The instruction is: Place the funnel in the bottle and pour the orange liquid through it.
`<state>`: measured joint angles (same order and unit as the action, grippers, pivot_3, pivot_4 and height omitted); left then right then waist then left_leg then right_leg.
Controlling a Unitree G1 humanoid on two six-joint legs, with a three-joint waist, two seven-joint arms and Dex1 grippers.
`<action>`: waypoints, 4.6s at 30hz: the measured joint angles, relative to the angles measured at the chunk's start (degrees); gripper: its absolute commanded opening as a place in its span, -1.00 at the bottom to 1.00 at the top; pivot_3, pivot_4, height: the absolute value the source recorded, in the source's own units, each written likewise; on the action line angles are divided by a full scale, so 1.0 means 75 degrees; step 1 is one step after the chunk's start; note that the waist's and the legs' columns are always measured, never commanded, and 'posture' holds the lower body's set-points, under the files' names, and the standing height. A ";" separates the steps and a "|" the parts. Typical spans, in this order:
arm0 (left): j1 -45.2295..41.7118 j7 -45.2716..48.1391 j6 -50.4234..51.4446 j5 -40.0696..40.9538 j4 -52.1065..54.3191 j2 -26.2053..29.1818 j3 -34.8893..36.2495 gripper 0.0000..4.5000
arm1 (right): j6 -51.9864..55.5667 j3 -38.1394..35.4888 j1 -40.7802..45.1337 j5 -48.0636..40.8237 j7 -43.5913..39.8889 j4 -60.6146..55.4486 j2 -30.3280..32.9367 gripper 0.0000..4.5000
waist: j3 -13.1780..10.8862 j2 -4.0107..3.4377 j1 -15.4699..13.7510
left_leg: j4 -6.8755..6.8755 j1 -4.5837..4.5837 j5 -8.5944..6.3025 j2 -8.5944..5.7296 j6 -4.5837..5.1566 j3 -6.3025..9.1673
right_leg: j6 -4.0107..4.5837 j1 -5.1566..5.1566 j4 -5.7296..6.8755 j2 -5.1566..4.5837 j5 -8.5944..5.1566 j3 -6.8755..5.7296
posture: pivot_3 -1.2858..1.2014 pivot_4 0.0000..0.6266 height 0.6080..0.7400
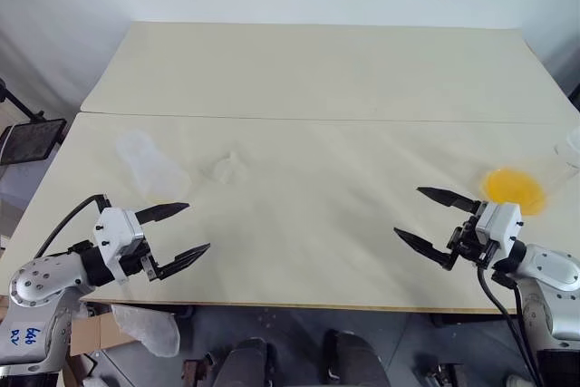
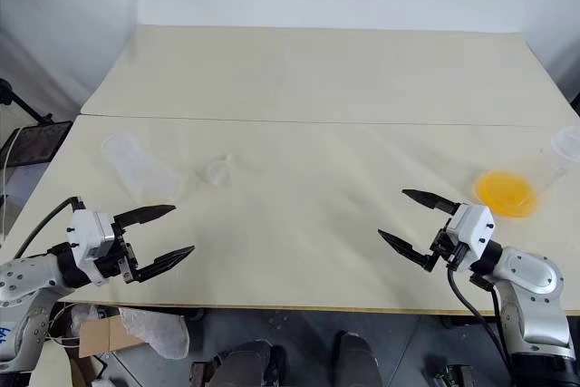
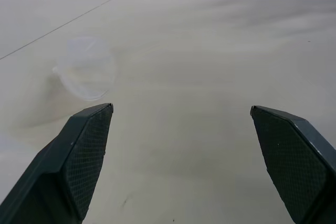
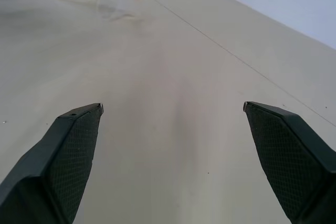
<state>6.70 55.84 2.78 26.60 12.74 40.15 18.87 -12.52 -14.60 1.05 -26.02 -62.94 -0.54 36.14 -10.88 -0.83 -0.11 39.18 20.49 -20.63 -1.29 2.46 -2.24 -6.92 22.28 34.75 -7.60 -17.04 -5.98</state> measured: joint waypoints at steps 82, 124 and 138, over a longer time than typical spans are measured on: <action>-0.3901 -0.1654 0.2089 0.0856 -0.1347 -0.0088 0.0236 0.09 | 0.1496 0.1182 0.0246 -0.0221 0.1048 -0.1859 -0.0770 1.00 | -0.0002 0.0043 -0.0049 | 0.0020 0.0004 0.0000 -0.0007 -0.0003 -0.0006 | -0.0003 0.0017 0.0042 0.0017 0.0004 -0.0029 | 0.03 -0.52 1.00; -0.8286 0.1659 -0.0900 -0.1328 -0.6899 -0.3839 -0.3004 0.99 | 0.1211 -0.0903 -0.3418 0.0212 0.3079 -0.4625 -0.1358 1.00 | -0.0004 0.0044 -0.0185 | 0.0049 0.0020 0.0019 -0.0031 0.0035 -0.0072 | -0.0031 0.0024 0.0032 0.0040 0.0017 -0.0016 | 0.03 -0.52 1.00; -0.6144 0.1155 -0.0124 -0.0904 -0.4830 -0.1102 -0.1222 0.99 | 0.1589 -0.0189 -0.1816 -0.0349 0.2237 -0.3714 -0.0660 1.00 | -0.0003 0.0040 -0.0092 | 0.0053 0.0011 0.0019 -0.0031 0.0036 -0.0048 | -0.0031 0.0023 0.0057 0.0024 0.0017 -0.0018 | 0.03 -0.52 1.00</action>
<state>-39.37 64.51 1.85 19.82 -23.49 31.88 9.70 -0.61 -16.02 -12.56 -28.63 -46.16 -28.39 31.19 -10.90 -0.53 -0.79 39.58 20.58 -20.49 -1.52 2.73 -2.60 -7.15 22.45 35.17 -7.42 -16.91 -6.11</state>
